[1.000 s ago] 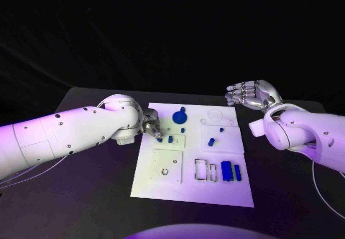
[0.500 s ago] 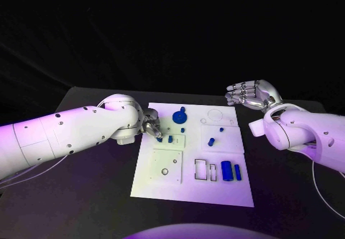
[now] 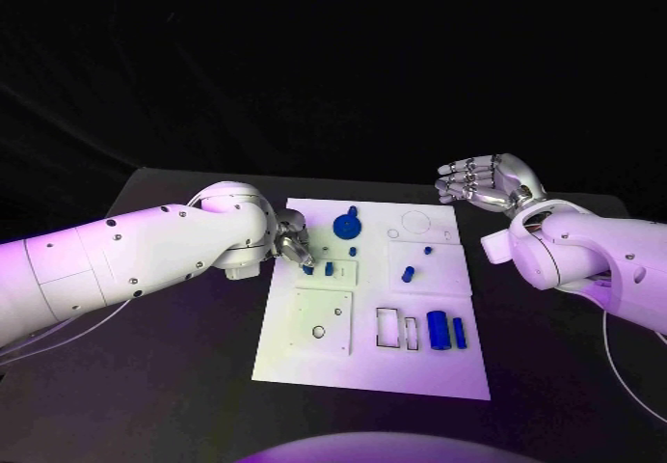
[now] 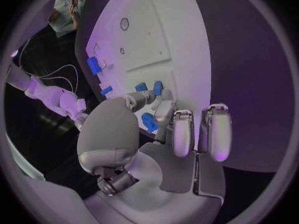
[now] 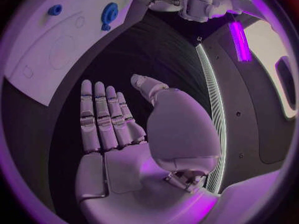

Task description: Assemble the parts on the task board

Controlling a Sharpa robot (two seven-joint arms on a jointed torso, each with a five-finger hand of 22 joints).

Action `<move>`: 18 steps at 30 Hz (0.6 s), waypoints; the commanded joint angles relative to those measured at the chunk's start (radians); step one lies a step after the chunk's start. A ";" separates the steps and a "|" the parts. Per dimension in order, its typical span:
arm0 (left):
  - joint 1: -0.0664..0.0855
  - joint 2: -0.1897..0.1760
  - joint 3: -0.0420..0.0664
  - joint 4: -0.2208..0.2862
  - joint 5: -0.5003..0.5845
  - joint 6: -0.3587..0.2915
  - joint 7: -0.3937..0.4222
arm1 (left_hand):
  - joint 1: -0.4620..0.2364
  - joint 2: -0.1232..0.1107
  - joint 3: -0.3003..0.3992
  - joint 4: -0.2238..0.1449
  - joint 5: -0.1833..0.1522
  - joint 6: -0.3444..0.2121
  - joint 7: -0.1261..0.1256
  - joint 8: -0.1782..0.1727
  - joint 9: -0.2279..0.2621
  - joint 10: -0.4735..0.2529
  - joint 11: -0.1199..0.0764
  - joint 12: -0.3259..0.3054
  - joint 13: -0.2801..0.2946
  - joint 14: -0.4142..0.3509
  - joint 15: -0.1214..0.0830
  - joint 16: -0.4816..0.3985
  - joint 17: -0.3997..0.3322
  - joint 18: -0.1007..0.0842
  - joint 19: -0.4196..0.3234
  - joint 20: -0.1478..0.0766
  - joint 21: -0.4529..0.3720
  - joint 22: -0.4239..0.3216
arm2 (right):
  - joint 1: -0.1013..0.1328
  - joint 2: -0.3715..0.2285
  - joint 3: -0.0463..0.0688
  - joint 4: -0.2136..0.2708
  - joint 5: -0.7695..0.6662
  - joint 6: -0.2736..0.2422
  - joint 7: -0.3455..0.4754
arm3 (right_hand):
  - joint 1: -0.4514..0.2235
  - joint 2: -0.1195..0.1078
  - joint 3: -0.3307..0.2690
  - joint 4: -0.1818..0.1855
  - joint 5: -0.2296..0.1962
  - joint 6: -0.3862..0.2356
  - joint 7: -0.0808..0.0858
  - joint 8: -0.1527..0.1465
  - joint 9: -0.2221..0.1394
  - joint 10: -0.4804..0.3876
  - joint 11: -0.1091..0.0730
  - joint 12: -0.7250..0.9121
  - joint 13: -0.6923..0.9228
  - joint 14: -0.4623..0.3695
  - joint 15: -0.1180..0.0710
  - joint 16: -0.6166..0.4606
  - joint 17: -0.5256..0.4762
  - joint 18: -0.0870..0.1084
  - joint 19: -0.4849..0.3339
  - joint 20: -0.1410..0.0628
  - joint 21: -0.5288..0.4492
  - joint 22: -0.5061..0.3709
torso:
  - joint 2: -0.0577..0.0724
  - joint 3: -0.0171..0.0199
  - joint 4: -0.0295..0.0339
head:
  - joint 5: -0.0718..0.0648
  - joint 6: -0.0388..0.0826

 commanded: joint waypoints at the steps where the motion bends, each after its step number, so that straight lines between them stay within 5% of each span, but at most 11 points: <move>1: -0.001 0.003 -0.001 0.000 0.015 0.008 -0.003 | -0.014 -0.003 -0.010 0.011 -0.001 0.008 0.001 -0.005 -0.002 0.000 -0.006 0.002 0.000 0.098 -0.007 -0.001 0.244 -0.006 0.053 -0.007 0.004 0.199 | -0.001 0.000 0.000 0.001 -0.003 0.015 0.009 | 0.002 0.005 -0.008 -0.001 -0.003 -0.007 0.014 0.003 -0.002 -0.006 -0.002 -0.002 -0.001 -0.003 0.007 -0.006 -0.001 0.011 0.004 0.006 -0.006 -0.002 | 0.000 -0.0003 0.0003 | -0.001 -0.001; 18: -0.001 0.003 -0.001 -0.007 0.023 0.007 -0.009 | -0.042 -0.015 -0.063 0.056 0.015 0.017 0.002 -0.013 -0.006 -0.003 -0.006 0.001 -0.001 0.097 -0.007 -0.003 0.242 -0.005 0.053 -0.008 0.002 0.199 | 0.000 -0.003 0.000 0.004 0.000 0.021 0.011 | 0.002 0.004 -0.009 0.000 -0.007 -0.008 0.015 0.003 -0.002 -0.007 -0.002 -0.002 -0.001 -0.003 0.008 -0.006 -0.002 0.011 0.004 0.006 -0.007 -0.004 | 0.000 0.0002 0.0002 | -0.001 -0.002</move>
